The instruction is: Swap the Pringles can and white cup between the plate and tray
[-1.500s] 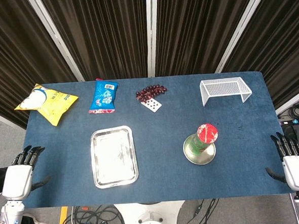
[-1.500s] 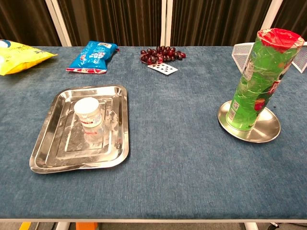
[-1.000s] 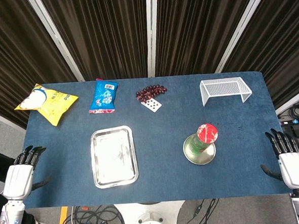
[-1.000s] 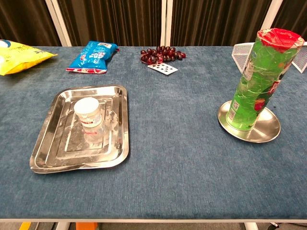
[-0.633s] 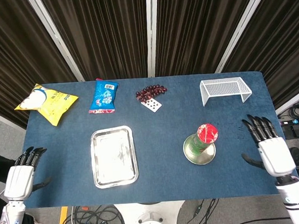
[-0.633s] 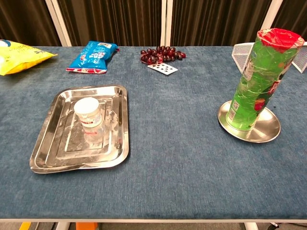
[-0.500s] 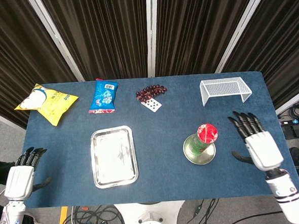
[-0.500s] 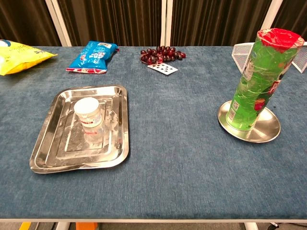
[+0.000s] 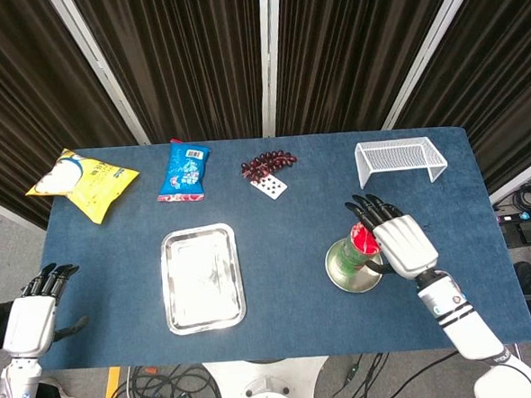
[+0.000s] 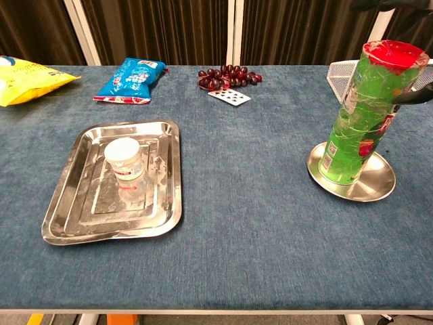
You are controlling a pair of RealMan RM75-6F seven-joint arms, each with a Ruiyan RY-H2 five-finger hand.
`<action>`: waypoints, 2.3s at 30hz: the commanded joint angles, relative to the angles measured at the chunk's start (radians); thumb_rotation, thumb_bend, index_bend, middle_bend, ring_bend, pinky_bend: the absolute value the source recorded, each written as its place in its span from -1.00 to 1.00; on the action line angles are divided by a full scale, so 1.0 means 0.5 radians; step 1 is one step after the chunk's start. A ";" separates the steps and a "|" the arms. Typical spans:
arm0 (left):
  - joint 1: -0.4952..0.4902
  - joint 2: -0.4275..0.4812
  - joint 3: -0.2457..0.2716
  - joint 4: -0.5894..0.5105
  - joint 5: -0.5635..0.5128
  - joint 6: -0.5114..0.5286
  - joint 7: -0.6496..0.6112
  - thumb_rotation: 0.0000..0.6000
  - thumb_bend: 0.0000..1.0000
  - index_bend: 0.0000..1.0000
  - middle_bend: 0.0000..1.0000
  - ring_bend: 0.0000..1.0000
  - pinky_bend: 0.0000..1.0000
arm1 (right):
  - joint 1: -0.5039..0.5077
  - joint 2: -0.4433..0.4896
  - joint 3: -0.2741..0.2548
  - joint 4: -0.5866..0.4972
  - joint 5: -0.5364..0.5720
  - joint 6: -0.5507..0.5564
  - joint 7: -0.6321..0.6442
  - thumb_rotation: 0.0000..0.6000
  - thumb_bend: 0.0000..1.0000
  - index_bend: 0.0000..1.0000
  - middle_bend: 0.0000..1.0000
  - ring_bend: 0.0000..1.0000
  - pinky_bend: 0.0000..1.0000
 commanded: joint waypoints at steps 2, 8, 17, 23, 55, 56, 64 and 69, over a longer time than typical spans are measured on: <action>-0.001 0.002 0.002 0.002 -0.001 -0.005 -0.008 1.00 -0.91 -0.63 -0.66 -0.81 -0.52 | 0.037 -0.019 -0.006 -0.006 0.035 -0.021 -0.040 1.00 -0.79 -0.98 -0.72 -0.69 -0.20; 0.003 0.007 0.006 0.004 -0.001 -0.002 -0.029 1.00 -0.91 -0.63 -0.66 -0.81 -0.52 | 0.066 -0.035 -0.025 -0.005 0.068 -0.010 -0.069 1.00 -0.72 -0.57 -0.49 -0.43 0.03; 0.004 0.029 0.000 -0.014 0.012 0.018 -0.035 1.00 -0.91 -0.63 -0.66 -0.81 -0.52 | 0.076 0.018 -0.026 -0.055 0.068 0.048 -0.052 1.00 -0.65 -0.28 -0.27 -0.29 0.16; 0.004 0.034 0.000 -0.036 0.017 0.020 -0.018 1.00 -0.91 -0.63 -0.66 -0.81 -0.52 | 0.124 0.118 0.063 -0.154 0.013 0.081 0.022 1.00 -0.65 -0.24 -0.23 -0.24 0.17; 0.023 0.003 0.021 0.057 -0.015 -0.014 -0.086 1.00 -0.91 -0.63 -0.66 -0.81 -0.58 | 0.949 -0.753 0.238 0.618 0.499 -0.291 0.026 1.00 -0.64 -0.29 -0.23 -0.23 0.06; 0.021 0.002 0.021 0.060 -0.016 -0.019 -0.085 1.00 -0.91 -0.63 -0.66 -0.81 -0.58 | 0.950 -0.757 0.234 0.623 0.493 -0.285 0.032 1.00 -0.64 -0.30 -0.23 -0.23 0.05; 0.020 -0.007 0.021 0.073 -0.025 -0.032 -0.089 1.00 -0.91 -0.63 -0.66 -0.81 -0.58 | 0.965 -0.712 0.197 0.610 0.515 -0.336 0.063 1.00 -0.80 -0.76 -0.59 -0.79 -0.44; 0.020 -0.002 0.019 0.066 -0.020 -0.024 -0.082 1.00 -0.91 -0.63 -0.66 -0.81 -0.58 | 0.981 -0.646 0.177 0.550 0.600 -0.382 0.027 1.00 -0.95 -1.00 -0.88 -1.00 -0.78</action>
